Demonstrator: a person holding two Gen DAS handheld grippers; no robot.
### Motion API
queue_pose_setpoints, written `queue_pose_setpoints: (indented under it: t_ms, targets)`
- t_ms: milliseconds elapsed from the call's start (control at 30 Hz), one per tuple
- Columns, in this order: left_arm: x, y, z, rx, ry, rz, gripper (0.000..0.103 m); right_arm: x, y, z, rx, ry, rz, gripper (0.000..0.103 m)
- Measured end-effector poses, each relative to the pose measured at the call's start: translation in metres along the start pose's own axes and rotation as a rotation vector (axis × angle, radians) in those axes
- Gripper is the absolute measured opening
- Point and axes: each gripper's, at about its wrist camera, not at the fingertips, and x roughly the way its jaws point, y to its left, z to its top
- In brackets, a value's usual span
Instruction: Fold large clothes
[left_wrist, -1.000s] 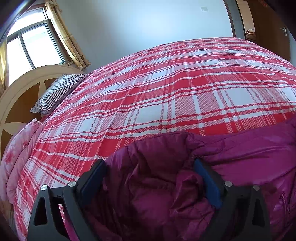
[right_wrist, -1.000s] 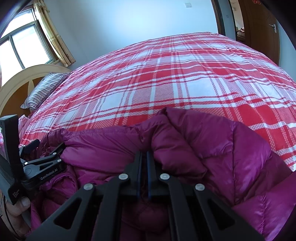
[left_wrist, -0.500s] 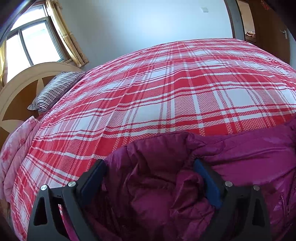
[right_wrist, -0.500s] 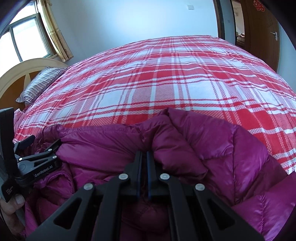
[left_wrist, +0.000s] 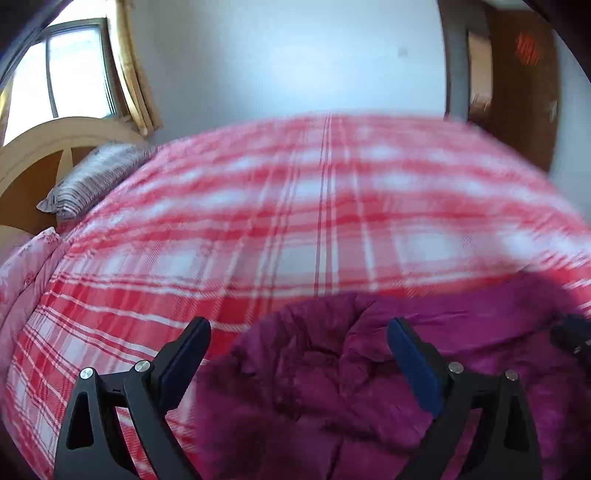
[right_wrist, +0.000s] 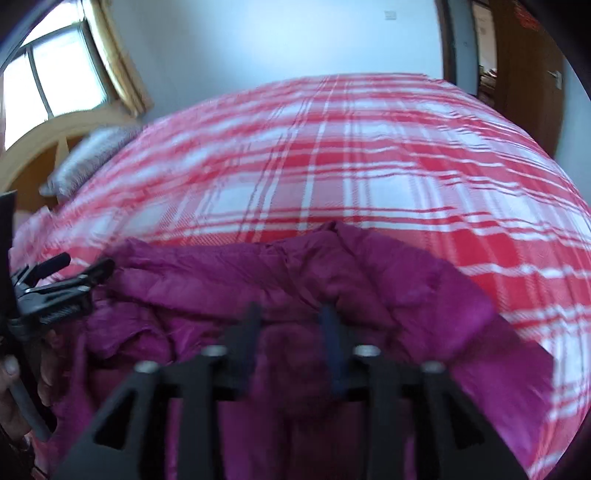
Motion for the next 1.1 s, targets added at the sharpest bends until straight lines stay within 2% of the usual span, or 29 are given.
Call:
queue_pose_setpoints:
  t_ms: [67, 167, 233, 400, 533, 600, 667, 733, 867, 967, 1067, 1100]
  targets:
    - [-0.052, 0.022, -0.013, -0.013, -0.067, -0.091, 0.097, -0.041, -0.008, -0.015, 0.046, -0.045, 0.014, 0.07]
    - [-0.108, 0.05, -0.062, -0.01, -0.067, -0.167, 0.097, -0.089, -0.021, -0.055, 0.099, -0.013, 0.057, 0.07]
    - [-0.136, 0.066, -0.111, 0.014, -0.022, -0.189, 0.097, -0.118, -0.027, -0.092, 0.093, 0.031, 0.046, 0.07]
    - [-0.183, 0.088, -0.22, 0.042, 0.089, -0.19, 0.097, -0.184, -0.039, -0.187, 0.116, 0.096, -0.003, 0.07]
    - [-0.209, 0.096, -0.281, 0.01, 0.148, -0.231, 0.097, -0.223, -0.042, -0.251, 0.149, 0.115, -0.062, 0.07]
    - [-0.215, 0.098, -0.301, -0.004, 0.172, -0.234, 0.097, -0.235, -0.041, -0.277, 0.164, 0.124, -0.095, 0.07]
    - [-0.221, 0.103, -0.32, -0.037, 0.189, -0.253, 0.097, -0.241, -0.039, -0.301, 0.16, 0.148, -0.082, 0.07]
    - [-0.227, 0.099, -0.327, -0.015, 0.164, -0.234, 0.097, -0.241, -0.039, -0.32, 0.164, 0.156, -0.077, 0.071]
    - [-0.233, 0.086, -0.336, -0.032, 0.196, -0.269, 0.096, -0.241, -0.031, -0.325, 0.118, 0.145, -0.088, 0.071]
    - [-0.242, 0.072, -0.346, 0.05, 0.202, -0.256, 0.082, -0.242, -0.022, -0.333, 0.12, 0.187, -0.058, 0.058]
    - [-0.246, 0.07, -0.355, 0.08, 0.2, -0.259, 0.07, -0.246, -0.018, -0.348, 0.113, 0.205, -0.037, 0.041]
    - [-0.246, 0.072, -0.354, 0.079, 0.194, -0.251, 0.054, -0.246, -0.02, -0.35, 0.122, 0.197, -0.019, 0.032]
